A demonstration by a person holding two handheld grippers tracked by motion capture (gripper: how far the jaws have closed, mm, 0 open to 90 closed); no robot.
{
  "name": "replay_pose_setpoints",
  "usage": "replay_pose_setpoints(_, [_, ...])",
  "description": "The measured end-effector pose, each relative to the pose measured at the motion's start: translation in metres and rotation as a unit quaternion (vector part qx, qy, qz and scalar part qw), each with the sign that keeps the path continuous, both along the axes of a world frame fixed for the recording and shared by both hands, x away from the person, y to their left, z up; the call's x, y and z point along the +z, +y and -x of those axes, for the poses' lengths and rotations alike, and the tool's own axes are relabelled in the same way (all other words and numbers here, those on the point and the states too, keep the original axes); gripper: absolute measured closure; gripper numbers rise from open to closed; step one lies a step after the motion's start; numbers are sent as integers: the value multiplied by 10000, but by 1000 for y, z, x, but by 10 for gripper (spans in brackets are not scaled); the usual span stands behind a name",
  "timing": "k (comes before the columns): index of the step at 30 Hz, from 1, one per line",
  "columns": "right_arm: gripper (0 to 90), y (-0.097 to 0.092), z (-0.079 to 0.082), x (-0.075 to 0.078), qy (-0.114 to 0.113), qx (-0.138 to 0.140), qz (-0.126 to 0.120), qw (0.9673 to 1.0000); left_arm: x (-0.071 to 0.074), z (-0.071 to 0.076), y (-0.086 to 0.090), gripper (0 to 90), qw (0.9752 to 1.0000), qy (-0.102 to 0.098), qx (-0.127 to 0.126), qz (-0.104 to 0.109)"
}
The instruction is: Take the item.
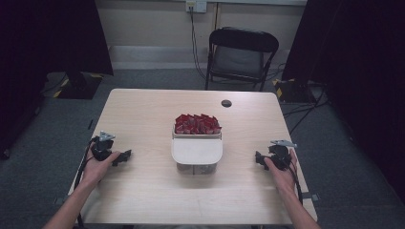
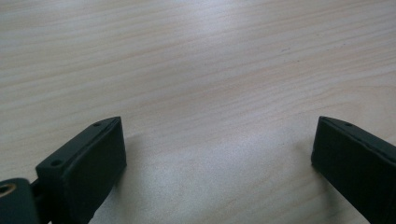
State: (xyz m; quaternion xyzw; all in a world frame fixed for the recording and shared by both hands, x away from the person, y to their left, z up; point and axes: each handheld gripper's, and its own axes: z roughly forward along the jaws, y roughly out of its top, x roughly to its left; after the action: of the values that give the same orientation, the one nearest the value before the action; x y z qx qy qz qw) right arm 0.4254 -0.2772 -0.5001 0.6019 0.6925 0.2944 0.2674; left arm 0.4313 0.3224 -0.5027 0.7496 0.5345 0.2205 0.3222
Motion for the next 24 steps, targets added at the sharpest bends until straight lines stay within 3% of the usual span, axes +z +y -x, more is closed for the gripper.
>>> replay_pose_setpoints(17, [149,4,2,1,28,59,-6,10000,0,0,0,25,10000,1,-2,0])
replay_pose_setpoints(21, [158,5,3,4,-8,118,142,9998,0,0,0,25,10000,1,-1,1])
replay_pose_setpoints(24, [166,4,4,10,-117,67,-33,9999,0,0,0,25,10000,1,-1,1])
